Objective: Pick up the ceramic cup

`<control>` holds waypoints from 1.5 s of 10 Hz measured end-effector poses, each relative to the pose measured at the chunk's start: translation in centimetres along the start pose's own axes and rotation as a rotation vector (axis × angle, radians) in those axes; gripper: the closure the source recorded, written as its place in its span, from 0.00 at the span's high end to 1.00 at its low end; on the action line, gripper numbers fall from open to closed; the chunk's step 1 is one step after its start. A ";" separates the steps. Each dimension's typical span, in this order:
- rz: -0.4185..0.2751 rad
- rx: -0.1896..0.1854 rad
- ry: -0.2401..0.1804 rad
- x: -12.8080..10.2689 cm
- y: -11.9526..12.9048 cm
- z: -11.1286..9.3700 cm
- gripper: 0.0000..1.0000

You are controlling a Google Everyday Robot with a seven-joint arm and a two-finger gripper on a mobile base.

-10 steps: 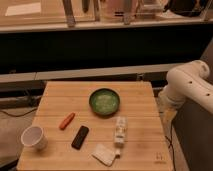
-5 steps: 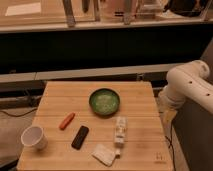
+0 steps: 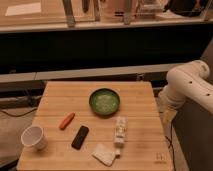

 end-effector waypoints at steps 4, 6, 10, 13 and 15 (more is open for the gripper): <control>0.000 0.000 0.000 0.0 0.0 0.0 0.80; -0.018 0.007 0.018 -0.4 -0.2 -0.3 0.80; -0.114 0.027 0.063 -6.5 -1.6 -1.3 0.80; -0.161 0.036 0.092 -7.5 -2.1 -1.8 0.80; -0.203 0.046 0.103 -9.3 -2.4 -2.0 0.80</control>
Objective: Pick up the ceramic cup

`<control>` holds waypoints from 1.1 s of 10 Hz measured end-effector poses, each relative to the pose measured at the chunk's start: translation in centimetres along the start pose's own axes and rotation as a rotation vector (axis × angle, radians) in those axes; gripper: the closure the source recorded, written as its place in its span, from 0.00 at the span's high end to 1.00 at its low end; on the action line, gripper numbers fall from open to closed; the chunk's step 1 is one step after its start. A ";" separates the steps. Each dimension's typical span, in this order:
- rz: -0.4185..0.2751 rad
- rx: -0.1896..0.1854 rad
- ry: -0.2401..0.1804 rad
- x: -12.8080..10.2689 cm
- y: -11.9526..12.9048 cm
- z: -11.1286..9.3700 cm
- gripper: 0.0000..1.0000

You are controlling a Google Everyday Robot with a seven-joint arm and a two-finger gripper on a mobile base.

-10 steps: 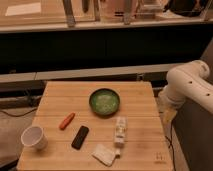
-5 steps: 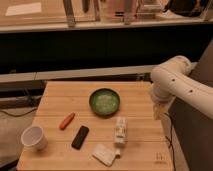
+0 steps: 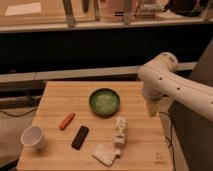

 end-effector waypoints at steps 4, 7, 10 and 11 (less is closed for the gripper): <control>-0.112 0.027 0.030 -5.6 -1.8 -1.2 0.80; -0.176 0.045 0.044 -6.5 -2.2 -1.8 0.80; -0.266 0.083 0.044 -10.7 -3.6 -3.0 0.80; -0.306 0.096 0.046 -11.9 -4.0 -3.4 0.80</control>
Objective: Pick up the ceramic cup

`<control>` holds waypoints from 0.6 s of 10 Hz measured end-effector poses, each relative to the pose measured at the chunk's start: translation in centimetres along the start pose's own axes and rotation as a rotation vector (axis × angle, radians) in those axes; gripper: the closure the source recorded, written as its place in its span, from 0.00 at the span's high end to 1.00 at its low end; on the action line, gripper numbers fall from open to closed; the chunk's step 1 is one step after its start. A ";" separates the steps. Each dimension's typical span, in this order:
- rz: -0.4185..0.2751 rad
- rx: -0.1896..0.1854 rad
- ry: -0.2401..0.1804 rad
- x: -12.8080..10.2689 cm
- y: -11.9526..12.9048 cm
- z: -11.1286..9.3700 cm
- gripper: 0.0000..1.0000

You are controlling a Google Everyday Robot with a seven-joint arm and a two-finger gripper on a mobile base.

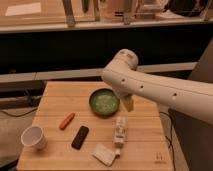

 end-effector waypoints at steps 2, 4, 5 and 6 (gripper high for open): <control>-0.040 0.011 0.011 -0.4 -0.3 -0.4 0.80; -0.069 0.031 0.010 -1.4 -1.1 -0.7 0.80; -0.090 0.041 0.007 -2.5 -1.8 -1.0 0.80; -0.115 0.056 0.002 -4.0 -2.8 -1.4 0.80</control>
